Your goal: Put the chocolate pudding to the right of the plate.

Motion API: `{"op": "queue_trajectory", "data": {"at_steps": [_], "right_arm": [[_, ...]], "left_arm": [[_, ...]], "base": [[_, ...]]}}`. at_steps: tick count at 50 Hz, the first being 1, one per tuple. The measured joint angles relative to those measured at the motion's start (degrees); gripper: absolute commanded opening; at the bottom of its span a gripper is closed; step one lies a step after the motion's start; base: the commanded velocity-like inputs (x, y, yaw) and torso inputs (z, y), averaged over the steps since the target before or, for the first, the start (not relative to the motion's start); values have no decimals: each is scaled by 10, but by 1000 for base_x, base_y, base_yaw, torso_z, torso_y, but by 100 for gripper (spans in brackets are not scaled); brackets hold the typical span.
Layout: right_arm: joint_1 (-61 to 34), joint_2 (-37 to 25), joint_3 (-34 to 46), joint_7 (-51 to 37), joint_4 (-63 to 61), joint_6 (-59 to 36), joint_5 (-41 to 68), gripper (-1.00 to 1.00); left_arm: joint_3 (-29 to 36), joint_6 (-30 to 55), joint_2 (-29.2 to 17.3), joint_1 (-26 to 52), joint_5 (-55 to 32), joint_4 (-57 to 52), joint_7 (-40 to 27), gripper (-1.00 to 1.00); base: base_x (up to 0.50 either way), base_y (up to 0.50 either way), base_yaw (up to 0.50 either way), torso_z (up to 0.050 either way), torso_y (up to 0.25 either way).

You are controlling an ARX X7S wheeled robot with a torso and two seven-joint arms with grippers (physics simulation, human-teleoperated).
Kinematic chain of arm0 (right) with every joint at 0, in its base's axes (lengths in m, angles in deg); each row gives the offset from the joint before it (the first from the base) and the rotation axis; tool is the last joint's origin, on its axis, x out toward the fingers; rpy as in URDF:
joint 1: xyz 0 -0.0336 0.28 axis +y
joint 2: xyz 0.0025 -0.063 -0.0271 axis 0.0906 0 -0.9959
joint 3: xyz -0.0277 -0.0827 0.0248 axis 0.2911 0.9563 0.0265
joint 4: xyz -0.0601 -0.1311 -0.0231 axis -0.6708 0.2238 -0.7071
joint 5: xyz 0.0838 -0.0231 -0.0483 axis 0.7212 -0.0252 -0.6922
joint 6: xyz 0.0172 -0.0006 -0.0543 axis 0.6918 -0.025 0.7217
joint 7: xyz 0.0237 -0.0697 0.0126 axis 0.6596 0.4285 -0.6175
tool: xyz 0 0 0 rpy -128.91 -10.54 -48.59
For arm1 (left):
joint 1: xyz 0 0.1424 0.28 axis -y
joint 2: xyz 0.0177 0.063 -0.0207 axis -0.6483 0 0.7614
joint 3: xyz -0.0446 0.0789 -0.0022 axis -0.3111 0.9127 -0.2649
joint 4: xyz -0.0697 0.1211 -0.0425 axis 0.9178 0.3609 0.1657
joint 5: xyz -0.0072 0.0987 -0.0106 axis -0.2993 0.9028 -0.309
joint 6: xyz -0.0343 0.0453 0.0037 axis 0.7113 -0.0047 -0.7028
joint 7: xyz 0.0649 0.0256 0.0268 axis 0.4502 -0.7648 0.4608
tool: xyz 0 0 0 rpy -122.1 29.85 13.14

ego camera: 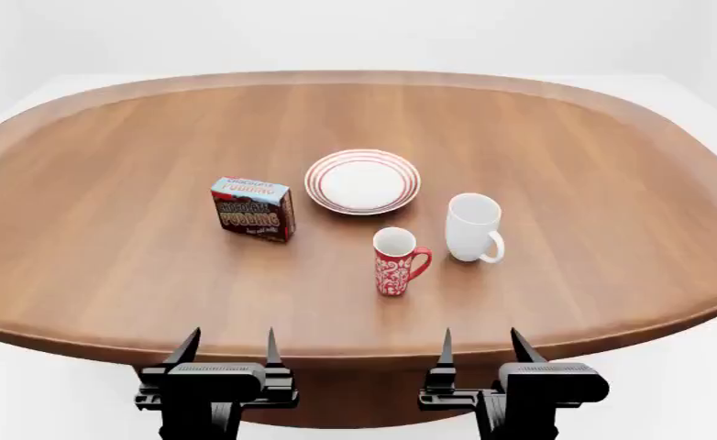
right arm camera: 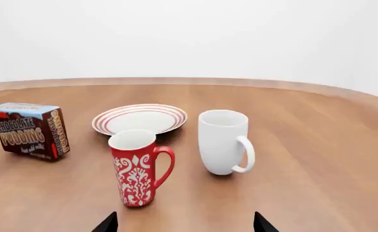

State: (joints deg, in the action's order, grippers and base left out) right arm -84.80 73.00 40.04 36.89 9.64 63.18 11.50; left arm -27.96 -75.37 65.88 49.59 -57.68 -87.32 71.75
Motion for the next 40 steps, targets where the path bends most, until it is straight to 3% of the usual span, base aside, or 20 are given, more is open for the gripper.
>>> {"op": "queue_trajectory", "data": {"at_steps": [11,33,40], "right_arm": [[-2,-12,16,-13,1,-4,15,100],[-3,-36,47,-35,4,-6,41,100],[-4,-40,55,-39,7,-7,48,100]], "left_arm": [[14,-1,-12,2,-10,2,-16,100],[41,-6,-35,6,-30,10,-44,100],[47,-8,-42,6,-33,13,-51,100]], "base": [[0,4,0,0,0],[0,497,0,0,0],[0,45,0,0,0]]}}
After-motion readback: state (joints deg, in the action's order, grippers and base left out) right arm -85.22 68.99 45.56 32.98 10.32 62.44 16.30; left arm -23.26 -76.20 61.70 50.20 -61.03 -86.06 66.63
